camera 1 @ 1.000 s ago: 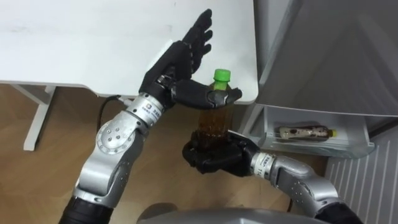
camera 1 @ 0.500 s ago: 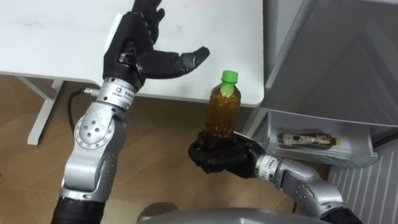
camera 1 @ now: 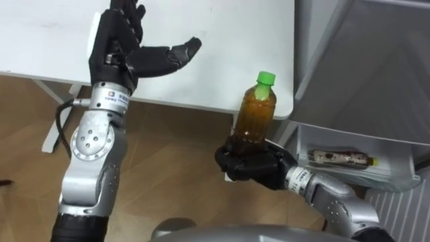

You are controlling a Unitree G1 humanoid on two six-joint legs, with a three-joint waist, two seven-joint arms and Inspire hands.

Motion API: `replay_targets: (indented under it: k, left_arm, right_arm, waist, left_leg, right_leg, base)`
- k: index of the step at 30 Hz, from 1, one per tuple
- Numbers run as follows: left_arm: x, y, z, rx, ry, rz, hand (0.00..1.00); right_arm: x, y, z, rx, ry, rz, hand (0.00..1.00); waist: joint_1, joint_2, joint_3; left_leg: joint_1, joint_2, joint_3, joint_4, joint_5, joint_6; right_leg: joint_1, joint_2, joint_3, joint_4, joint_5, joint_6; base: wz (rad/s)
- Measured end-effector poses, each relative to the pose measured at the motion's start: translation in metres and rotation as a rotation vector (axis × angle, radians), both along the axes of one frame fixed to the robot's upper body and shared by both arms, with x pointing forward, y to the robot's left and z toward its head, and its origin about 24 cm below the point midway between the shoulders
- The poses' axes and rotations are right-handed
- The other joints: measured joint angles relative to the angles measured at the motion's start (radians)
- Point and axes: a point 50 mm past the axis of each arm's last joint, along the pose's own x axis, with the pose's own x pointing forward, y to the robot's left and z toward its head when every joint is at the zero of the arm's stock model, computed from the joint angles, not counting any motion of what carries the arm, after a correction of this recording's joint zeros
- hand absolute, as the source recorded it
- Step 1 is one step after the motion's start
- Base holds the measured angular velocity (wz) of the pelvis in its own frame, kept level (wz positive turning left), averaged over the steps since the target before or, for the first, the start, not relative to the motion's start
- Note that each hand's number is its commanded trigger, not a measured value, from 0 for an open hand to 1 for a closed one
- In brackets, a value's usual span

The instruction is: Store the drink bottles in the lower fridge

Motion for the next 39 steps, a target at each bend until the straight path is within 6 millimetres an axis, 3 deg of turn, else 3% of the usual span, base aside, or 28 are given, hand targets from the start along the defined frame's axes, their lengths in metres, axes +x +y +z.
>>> replay_targets:
  k: [12,20,25,29,31,36,39]
  left_arm:
    - [-0.019,0.042,-0.033,0.000,0.157,0.302,0.00]
    - [-0.035,0.052,-0.070,-0.018,0.325,0.393,0.00]
    - [-0.061,0.059,-0.119,-0.011,0.568,0.439,0.00]
    - [-0.079,0.061,-0.146,-0.040,0.703,0.468,0.00]
    - [-0.096,0.059,-0.167,-0.049,0.823,0.467,0.00]
    - [-0.125,0.054,-0.191,-0.141,0.979,0.495,0.00]
    - [-0.135,0.051,-0.198,-0.144,1.027,0.492,0.00]
  right_arm:
    - [-0.001,-0.003,-0.002,-0.020,0.012,-0.026,1.00]
    - [-0.012,-0.008,-0.006,-0.040,0.048,-0.046,1.00]
    - [-0.012,-0.011,-0.007,-0.063,0.057,-0.068,1.00]
    - [-0.012,-0.011,-0.008,-0.077,0.064,-0.087,1.00]
    - [-0.012,-0.013,-0.008,-0.086,0.066,-0.092,1.00]
    - [-0.012,-0.012,-0.009,-0.047,0.096,-0.139,1.00]
    - [-0.013,-0.012,-0.009,-0.046,0.112,-0.151,1.00]
  waist:
    - [0.003,-0.009,-0.0032]
    - [0.046,-0.010,-0.0101]
    - [0.047,-0.004,-0.0113]
    - [0.050,-0.004,-0.0109]
    - [0.042,-0.004,-0.0106]
    - [0.042,-0.012,-0.0074]
    - [0.044,-0.020,-0.0102]
  left_leg:
    - [0.013,-0.002,0.000,-0.001,0.000,0.000]
    - [0.011,-0.002,0.001,-0.006,0.000,0.000]
    - [0.022,-0.002,0.002,-0.009,0.000,0.000]
    - [0.022,-0.002,0.000,-0.010,0.000,0.000]
    - [0.023,-0.003,-0.002,-0.010,0.000,0.000]
    - [0.018,-0.002,-0.002,-0.010,-0.001,-0.001]
    - [0.007,-0.004,0.000,-0.008,-0.001,-0.001]
  right_leg:
    - [0.013,-0.001,0.000,-0.001,0.000,0.000]
    - [0.009,-0.001,0.004,0.001,0.000,0.000]
    - [0.021,-0.001,0.005,-0.002,0.000,0.000]
    - [0.024,-0.001,0.004,-0.002,0.000,0.000]
    - [0.027,-0.001,0.000,-0.003,0.000,0.000]
    - [0.019,-0.001,-0.009,-0.006,0.000,0.000]
    - [0.013,-0.002,-0.011,-0.017,0.000,0.000]
  base:
    - [-0.01]
    - [-0.01]
    - [0.00]
    - [0.00]
    - [0.02]
    - [0.02]
    - [-0.01]
